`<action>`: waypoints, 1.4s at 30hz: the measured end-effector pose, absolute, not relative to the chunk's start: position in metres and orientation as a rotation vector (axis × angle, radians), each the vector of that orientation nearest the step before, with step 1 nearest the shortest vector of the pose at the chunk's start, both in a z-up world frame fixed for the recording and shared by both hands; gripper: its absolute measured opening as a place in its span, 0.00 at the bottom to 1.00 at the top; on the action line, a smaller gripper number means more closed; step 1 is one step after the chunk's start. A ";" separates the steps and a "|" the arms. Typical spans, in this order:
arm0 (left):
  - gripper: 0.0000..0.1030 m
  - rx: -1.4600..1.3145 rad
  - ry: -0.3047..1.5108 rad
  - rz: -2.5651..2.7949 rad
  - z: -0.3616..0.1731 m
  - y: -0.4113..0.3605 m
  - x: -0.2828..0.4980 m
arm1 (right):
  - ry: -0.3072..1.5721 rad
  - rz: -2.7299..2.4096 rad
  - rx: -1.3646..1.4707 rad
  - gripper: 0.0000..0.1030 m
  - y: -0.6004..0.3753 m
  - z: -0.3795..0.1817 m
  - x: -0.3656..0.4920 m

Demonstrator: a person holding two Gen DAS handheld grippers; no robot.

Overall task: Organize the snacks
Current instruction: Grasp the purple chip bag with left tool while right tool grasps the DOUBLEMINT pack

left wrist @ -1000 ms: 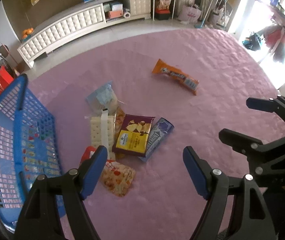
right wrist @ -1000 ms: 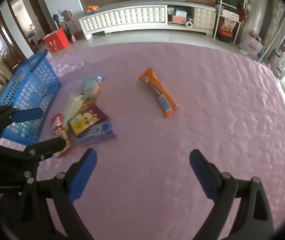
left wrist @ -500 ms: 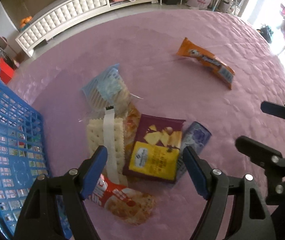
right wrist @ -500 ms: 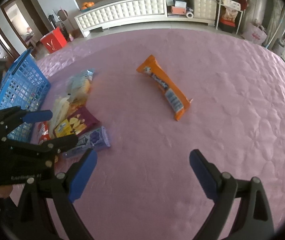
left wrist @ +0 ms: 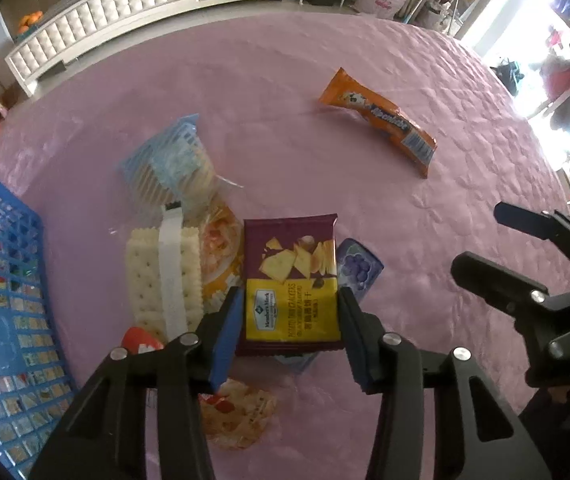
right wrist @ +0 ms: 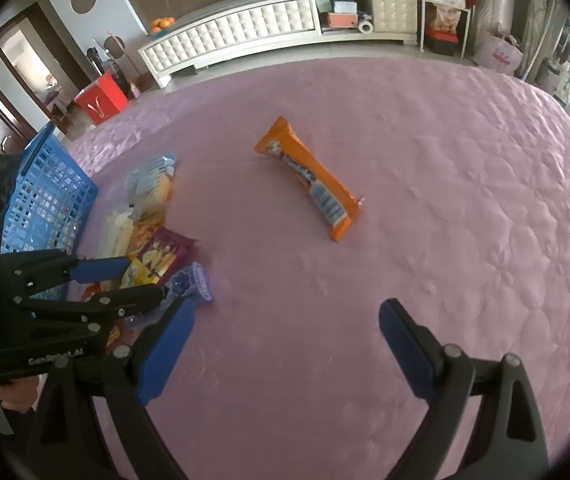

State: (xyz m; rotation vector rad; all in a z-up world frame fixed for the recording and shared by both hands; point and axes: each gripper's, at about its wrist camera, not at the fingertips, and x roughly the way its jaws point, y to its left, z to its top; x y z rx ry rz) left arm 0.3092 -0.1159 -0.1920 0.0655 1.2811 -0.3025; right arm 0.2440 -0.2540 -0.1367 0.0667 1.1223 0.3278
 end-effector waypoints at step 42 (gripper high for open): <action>0.43 0.068 1.077 -0.105 -0.160 -0.065 0.231 | 1.121 0.612 -0.320 0.81 -0.123 -0.180 0.247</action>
